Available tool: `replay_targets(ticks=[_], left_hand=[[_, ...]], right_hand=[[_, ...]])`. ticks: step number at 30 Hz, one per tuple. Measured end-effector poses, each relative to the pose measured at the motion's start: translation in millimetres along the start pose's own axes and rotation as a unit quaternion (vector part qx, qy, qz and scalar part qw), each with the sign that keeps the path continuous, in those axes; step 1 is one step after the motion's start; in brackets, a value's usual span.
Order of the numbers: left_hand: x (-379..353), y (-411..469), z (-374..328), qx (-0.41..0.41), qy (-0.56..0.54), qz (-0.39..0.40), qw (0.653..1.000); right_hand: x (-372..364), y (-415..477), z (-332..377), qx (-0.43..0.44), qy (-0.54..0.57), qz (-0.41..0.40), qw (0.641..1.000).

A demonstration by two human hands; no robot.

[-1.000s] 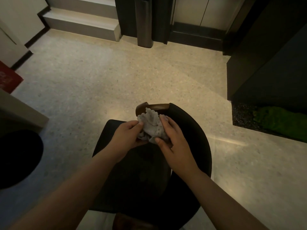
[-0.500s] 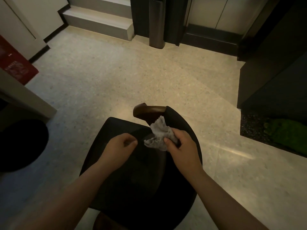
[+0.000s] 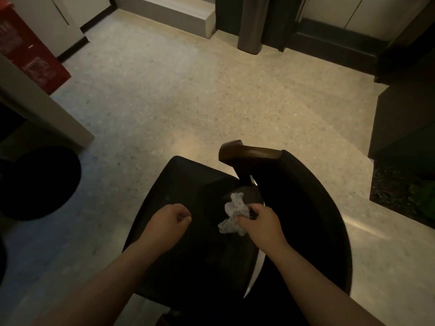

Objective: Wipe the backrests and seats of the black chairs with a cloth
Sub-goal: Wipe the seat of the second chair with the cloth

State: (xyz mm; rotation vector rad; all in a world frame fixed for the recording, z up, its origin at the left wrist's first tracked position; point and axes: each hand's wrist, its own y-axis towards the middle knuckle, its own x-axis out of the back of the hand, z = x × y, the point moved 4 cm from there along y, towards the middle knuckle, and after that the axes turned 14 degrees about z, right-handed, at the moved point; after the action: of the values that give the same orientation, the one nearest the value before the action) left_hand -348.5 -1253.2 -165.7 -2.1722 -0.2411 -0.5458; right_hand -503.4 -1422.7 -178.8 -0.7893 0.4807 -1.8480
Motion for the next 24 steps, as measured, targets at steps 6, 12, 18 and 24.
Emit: replay_targets(ticks=[6,12,18,24], left_hand=[[11.4,55.2,41.4,0.013,0.031,0.02,0.999],[4.9,107.9,73.0,0.022,0.064,0.057,0.996],[-20.2,143.2,95.7,0.033,0.114,0.092,0.989],[-45.8,171.6,117.6,0.033,0.186,0.079,0.979]], right_hand=[[-20.4,51.4,-7.6,0.016,-0.021,-0.045,0.999],[-36.0,94.4,-29.2,0.002,-0.062,-0.08,0.995],[-38.1,123.3,-60.8,0.011,-0.104,-0.129,0.986],[-46.8,158.4,-88.3,0.009,-0.195,-0.109,0.975]])
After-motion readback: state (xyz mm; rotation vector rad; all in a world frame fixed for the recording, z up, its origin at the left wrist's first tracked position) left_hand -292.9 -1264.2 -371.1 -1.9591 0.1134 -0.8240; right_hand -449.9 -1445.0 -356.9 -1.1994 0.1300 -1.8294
